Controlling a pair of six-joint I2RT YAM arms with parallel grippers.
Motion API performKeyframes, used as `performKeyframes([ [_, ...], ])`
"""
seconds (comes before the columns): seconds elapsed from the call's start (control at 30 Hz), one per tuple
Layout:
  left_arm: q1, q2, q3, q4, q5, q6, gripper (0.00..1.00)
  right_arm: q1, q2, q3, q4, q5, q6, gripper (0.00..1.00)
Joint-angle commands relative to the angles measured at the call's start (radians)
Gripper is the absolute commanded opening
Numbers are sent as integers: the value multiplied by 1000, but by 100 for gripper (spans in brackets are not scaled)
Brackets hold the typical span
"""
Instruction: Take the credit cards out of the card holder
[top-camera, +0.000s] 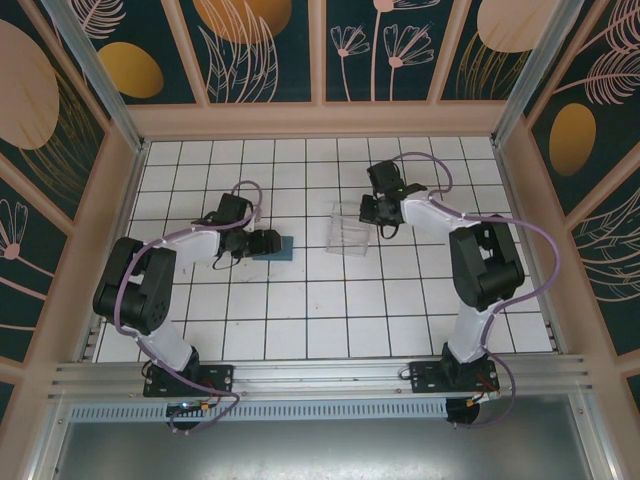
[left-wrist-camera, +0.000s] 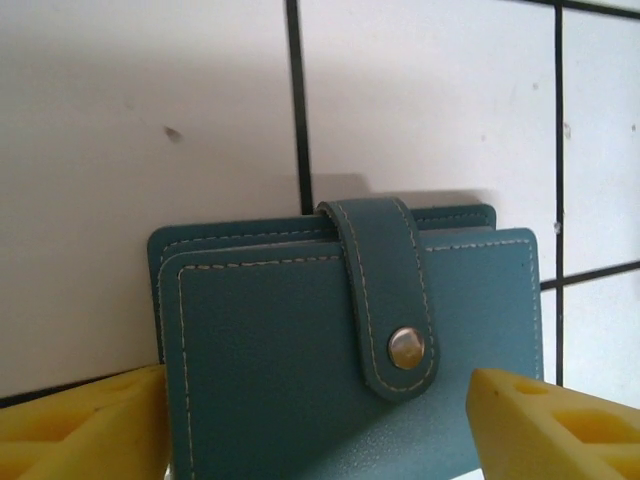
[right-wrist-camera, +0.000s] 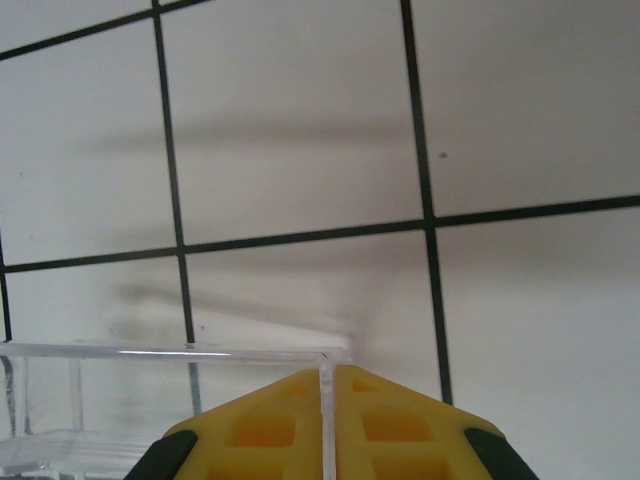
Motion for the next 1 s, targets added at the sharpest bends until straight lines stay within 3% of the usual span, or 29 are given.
performKeyframes([
  [0.0, -40, -3, -48, -106, -17, 8, 74, 26, 44, 82, -57, 57, -11, 10],
  [0.2, -109, -27, -66, -163, -61, 12, 70, 67, 107, 180, -135, 111, -46, 14],
  [0.43, -175, -46, -98, -201, -72, 17, 67, 83, 95, 204, -175, 136, -40, 28],
  [0.57, -223, -36, -103, -232, -88, 22, 65, 85, 37, 187, -192, 160, -33, 38],
  [0.97, -495, 23, -17, -303, -54, 102, 61, 83, -221, 51, -202, 96, -24, 44],
])
